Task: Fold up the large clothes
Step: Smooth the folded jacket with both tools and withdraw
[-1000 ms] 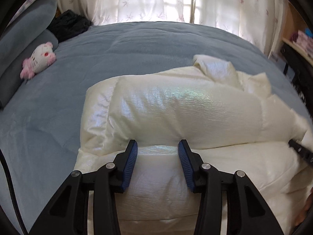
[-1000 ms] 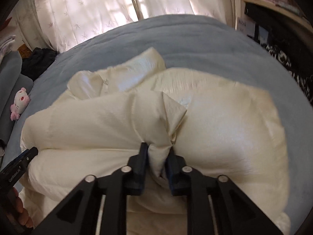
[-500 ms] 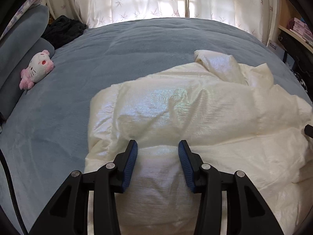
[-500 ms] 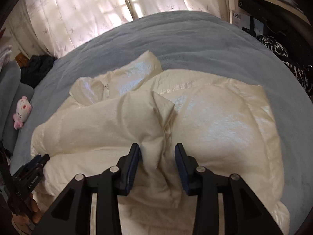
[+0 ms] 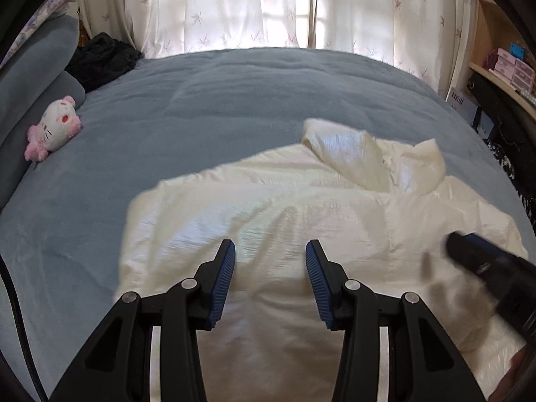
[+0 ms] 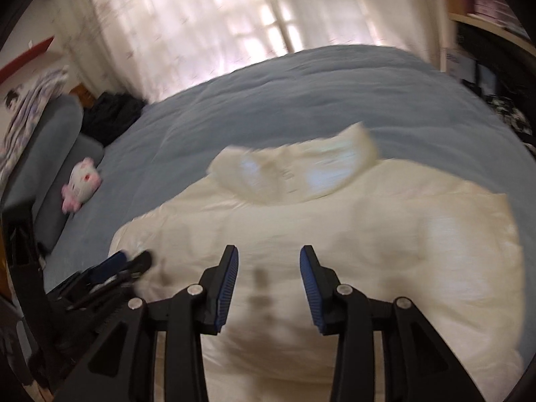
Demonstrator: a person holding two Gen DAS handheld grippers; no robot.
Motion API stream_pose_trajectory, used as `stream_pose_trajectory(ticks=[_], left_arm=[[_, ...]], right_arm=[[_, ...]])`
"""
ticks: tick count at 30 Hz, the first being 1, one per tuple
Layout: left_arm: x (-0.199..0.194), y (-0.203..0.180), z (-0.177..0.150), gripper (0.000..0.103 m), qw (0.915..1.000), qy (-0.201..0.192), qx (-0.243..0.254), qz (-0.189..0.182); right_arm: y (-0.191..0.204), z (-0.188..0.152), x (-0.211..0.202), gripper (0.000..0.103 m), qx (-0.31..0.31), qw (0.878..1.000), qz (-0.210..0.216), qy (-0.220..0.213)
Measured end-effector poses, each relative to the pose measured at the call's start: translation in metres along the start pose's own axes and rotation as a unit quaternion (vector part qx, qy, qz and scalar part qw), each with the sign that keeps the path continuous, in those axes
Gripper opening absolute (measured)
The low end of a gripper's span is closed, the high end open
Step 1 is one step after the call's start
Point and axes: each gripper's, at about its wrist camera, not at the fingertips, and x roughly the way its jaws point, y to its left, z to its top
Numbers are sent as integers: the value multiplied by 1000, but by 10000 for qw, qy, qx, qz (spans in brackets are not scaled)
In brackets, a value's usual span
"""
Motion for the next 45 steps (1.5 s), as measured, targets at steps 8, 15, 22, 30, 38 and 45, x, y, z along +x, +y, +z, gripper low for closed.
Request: stream_pose_trajectory(ticks=[8,15,22,30,38,45], left_arm=[[34,4,-6,43,9996,-97,231,133],[44,11,-5,45,9998,-33,181,65],[48,13,-6,50,9998,9,194,94],[32,19,-14,65,9997,114,40,229],[-28,37,-45,66,9997,40,-230,35],[-97,65,-79,66,9999,2,-111,-19]], right_arm=[[-57,0,32,20,195,9975,-671,-53],[-84,-4,28,0,189,9973,-705,-91],[-87,-9,35,0,295,9974,-654,-2],[-88,-13,38,0,255,9977,-580,250],[-89,-18,15,4,703,9957,-506,322],[-76,-40,-39,35,722,9964,-445,85]])
